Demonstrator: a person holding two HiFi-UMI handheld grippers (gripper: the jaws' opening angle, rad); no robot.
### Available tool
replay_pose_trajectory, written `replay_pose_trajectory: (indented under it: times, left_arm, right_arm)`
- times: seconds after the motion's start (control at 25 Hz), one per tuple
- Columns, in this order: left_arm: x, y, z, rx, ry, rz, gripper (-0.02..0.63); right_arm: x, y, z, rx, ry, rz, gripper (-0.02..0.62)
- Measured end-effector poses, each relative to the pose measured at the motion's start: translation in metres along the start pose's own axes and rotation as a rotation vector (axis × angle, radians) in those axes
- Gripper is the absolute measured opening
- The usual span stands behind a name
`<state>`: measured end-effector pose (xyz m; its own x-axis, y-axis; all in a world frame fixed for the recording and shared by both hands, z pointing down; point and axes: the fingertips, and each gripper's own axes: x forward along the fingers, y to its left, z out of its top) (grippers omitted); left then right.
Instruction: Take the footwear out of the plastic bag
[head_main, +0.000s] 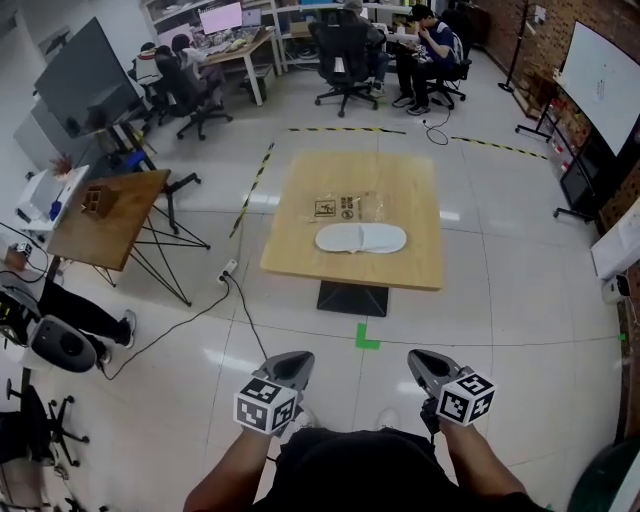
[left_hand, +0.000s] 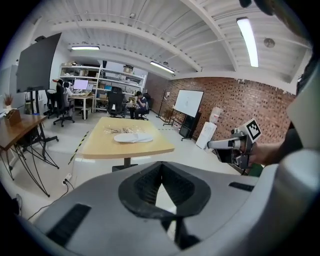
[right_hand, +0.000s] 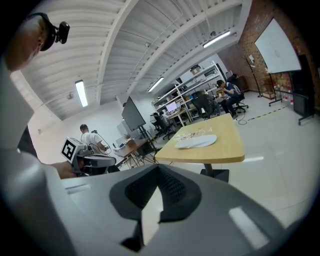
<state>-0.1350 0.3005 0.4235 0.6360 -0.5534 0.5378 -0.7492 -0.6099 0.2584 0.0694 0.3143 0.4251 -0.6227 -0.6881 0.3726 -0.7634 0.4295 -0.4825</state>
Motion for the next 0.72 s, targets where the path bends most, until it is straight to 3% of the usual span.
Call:
replay_pose_trajectory:
  times: [0.2,0.72]
  left_arm:
    - [-0.012,0.02,0.004,0.037,-0.008,-0.032,0.006]
    - [-0.008,0.031,0.006,0.023,-0.017,-0.088,0.006]
  right_arm:
    - [0.01,0.023,-0.002,-0.026,0.004,-0.049,0.0]
    - [0.012,0.032,0.0,-0.017,0.004,-0.111,0.0]
